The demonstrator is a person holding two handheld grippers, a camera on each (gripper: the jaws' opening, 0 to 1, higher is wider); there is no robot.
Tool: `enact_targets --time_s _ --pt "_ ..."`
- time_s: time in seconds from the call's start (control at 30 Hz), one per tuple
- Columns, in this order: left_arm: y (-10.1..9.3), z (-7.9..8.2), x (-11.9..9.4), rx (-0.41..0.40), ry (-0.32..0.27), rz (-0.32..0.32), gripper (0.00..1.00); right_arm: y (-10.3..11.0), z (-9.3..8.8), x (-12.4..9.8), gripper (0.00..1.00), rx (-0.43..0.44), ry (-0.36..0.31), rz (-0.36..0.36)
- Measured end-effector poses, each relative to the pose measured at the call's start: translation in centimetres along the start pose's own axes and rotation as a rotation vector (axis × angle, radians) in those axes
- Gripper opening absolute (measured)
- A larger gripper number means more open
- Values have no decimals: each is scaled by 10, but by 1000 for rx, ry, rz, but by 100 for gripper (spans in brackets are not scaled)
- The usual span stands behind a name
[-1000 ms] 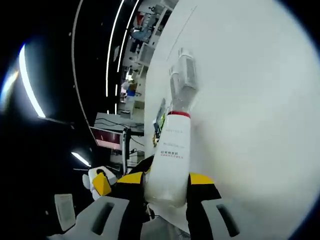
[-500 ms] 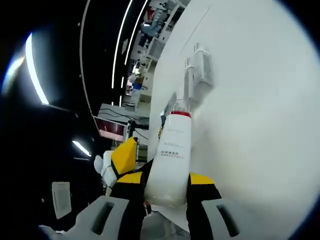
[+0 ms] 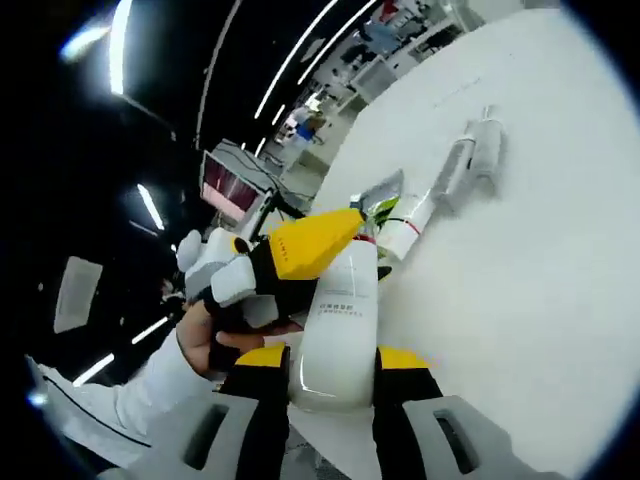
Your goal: Arrange the skincare products in the storage area until every visible bottle or jar stands upright without overlapping.
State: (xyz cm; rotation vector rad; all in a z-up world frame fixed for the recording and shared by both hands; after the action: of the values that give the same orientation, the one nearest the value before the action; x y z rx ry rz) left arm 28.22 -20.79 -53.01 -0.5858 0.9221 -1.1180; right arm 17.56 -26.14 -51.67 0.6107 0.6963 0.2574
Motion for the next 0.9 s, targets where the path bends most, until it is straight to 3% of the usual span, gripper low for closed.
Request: enact_targets --time_s 0.27,0.33,0.53,0.67,0.8,0.9 --pt "3 17 -6 -7 -79 -10 40 5 8 3 22 -272 -72 -58" --pt "3 20 -8 -24 -98 -20 38 4 9 5 22 -294 -82 -62" --pt "-3 15 -10 -3 -101 -32 36 2 5 9 23 -434 -66 -100" --pt "-7 17 -9 -51 -132 -57 29 -6 1 13 23 -523 -26 -158" --pt "-12 18 -7 -28 -126 -75 27 -5 -2 10 23 -505 -19 -177" --pt "-12 18 -7 -24 -121 -81 27 -6 -5 11 23 -540 -2 -200"
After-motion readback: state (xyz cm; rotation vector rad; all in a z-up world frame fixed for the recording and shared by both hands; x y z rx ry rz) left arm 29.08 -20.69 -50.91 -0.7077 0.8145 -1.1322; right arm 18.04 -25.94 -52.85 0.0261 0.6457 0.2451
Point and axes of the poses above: the point that each gripper's makers call its tool centre point, and the gripper's own axes: x roughly forward along the fingers, y roughly to its left, z roughly out of its top, the point moved 7 cm from there along -x, roughly backward along the fingers, and after that the axes turned 4 degrees about -z, right-handed, at the moved point
